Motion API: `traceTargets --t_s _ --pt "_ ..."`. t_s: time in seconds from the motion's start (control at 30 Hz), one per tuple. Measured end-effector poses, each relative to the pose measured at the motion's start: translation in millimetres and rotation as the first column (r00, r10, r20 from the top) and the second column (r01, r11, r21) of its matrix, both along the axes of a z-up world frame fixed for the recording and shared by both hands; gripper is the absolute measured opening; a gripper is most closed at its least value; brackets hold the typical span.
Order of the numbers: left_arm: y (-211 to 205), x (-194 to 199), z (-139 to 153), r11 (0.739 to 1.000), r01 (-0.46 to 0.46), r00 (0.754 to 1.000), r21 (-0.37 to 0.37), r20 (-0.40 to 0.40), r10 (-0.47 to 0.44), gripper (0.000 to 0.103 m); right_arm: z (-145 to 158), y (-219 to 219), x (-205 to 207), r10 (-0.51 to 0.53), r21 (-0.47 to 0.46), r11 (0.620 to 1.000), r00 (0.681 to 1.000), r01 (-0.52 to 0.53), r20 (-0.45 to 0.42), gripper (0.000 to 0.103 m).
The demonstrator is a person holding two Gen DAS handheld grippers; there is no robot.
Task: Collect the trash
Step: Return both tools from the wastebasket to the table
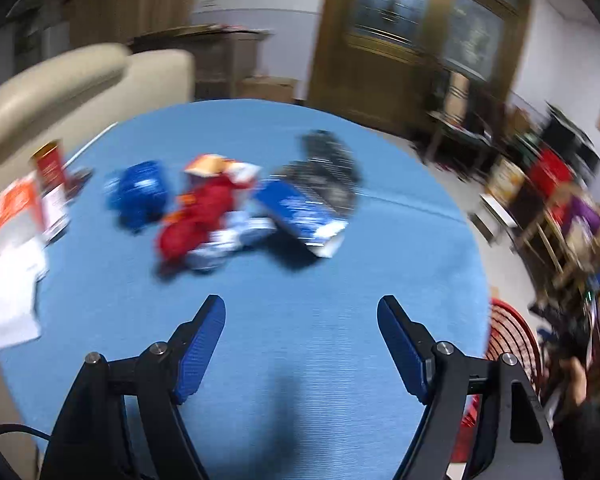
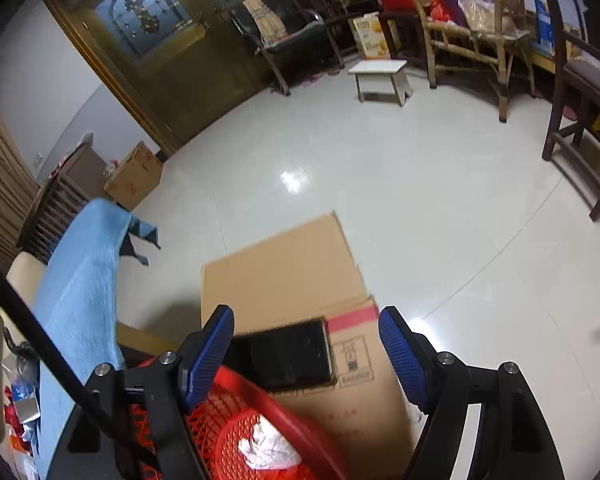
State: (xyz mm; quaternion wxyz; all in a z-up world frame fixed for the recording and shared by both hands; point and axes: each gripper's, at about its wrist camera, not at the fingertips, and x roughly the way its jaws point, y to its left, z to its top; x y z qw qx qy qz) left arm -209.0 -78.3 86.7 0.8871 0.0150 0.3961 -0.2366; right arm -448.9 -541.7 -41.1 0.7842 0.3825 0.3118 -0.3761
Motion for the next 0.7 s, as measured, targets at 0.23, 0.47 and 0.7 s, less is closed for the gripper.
traceTargets --t_s 0.23,0.47,0.7 --pt "49.9 18.8 -8.5 0.992 -0.116 0.993 -0.057 -0.025 0.115 0.079 -5.0 39.6 0.1 0.039 0.017 0.999 0.999 -0.038 -0.02 0.078" --pt "69.5 22.5 -11.9 0.989 -0.129 0.992 -0.079 -0.027 0.127 0.079 -4.8 59.2 -13.4 -0.005 0.008 1.0 0.998 0.005 -0.062 0.078" --pt "84.9 26.8 -14.8 0.982 -0.162 0.987 -0.102 -0.038 0.159 0.079 41.4 56.6 -22.1 -0.04 -0.138 0.99 0.994 0.026 -0.098 0.078"
